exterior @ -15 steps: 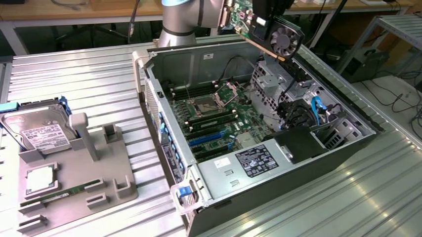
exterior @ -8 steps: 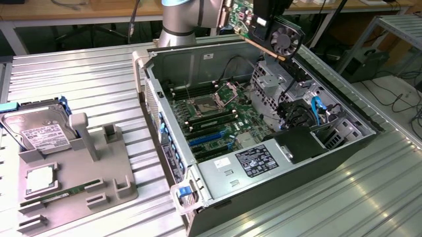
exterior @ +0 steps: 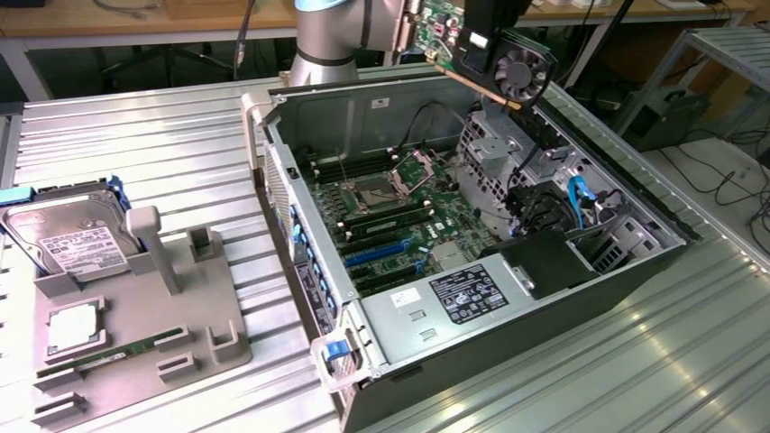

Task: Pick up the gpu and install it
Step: 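Insert the gpu into the slot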

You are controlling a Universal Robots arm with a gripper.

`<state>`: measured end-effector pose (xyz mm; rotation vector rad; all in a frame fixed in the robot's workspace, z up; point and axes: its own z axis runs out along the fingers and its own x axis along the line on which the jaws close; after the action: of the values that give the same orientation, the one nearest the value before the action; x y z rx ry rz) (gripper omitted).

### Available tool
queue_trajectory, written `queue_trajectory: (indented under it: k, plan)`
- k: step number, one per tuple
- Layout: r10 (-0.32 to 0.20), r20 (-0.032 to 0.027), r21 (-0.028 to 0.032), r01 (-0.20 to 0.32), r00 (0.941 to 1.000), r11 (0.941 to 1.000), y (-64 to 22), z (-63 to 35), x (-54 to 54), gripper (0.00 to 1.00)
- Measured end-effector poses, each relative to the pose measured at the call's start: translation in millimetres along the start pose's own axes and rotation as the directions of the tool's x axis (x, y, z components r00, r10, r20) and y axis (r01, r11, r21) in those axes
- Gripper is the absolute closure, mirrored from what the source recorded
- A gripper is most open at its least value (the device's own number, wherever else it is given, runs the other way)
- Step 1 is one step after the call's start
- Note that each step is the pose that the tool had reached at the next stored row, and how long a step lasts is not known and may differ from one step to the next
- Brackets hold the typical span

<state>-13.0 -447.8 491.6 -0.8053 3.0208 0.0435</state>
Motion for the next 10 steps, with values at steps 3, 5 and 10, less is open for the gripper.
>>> queue_trajectory:
  k: [3, 5, 10]
  plan:
    - [-0.019, -0.0005, -0.0004, 0.019, 0.9998, 0.9998, 0.0, 0.0, 0.0, 0.73]
    - [-0.029, -0.0007, -0.0006, 0.029, 0.9996, 0.9996, 0.0, 0.0, 0.0, 0.73]
    - [-0.062, -0.0014, -0.0014, 0.062, 0.9981, 0.9981, 0.0, 0.0, 0.0, 0.73]
